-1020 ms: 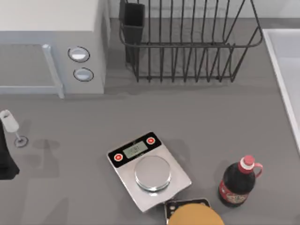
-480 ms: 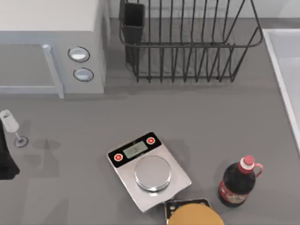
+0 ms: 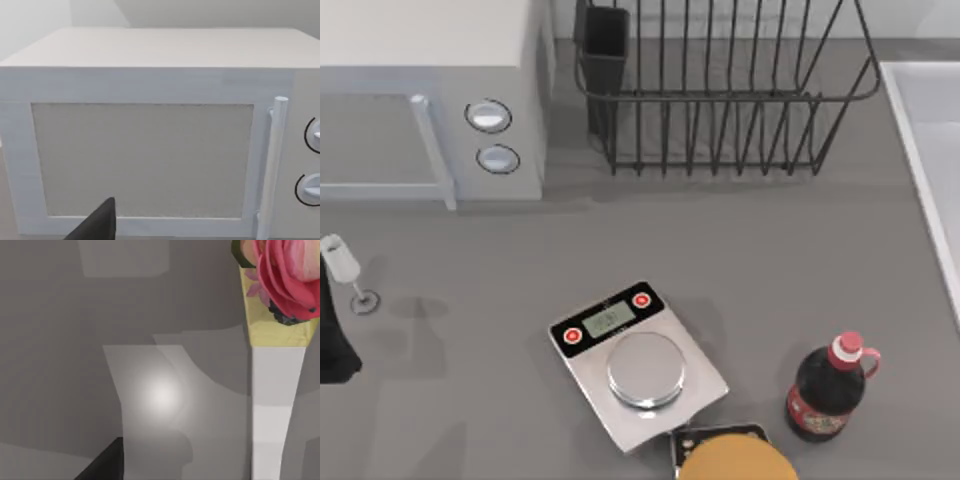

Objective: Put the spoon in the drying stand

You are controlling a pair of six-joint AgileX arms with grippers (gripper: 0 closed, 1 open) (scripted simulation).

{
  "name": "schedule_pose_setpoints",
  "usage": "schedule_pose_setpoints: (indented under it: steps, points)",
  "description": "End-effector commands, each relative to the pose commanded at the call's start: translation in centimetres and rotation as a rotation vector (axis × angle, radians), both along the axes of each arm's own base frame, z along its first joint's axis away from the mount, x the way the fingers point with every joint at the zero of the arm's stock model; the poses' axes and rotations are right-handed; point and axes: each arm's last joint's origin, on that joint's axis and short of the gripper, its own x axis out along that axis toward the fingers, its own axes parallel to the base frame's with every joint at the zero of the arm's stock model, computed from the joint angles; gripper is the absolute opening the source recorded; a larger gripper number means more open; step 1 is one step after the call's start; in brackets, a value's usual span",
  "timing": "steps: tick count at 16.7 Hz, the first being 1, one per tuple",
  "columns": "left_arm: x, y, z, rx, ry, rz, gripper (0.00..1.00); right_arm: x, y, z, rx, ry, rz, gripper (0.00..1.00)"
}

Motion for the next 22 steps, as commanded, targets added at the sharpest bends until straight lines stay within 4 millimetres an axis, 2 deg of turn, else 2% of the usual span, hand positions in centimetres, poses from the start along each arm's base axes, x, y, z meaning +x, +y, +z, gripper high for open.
schedule_pose_setpoints:
  steps: [11,19,20,22]
  points:
    - [0.0,0.0,0.0,0.0,0.0,0.0,1.0,0.0,0.0,0.0,0.0,0.0,0.0,0.02]
    - [0.0,0.0,0.0,0.0,0.0,0.0,1.0,0.0,0.0,0.0,0.0,0.0,0.0,0.0]
    - [0.0,0.0,0.0,0.0,0.0,0.0,1.0,0.1,-0.1,2.2,-0.005,-0.031,-0.005,0.0]
    - [0.0,0.0,0.0,0.0,0.0,0.0,1.0,0.3,-0.2,2.5,-0.005,-0.032,-0.005,0.0]
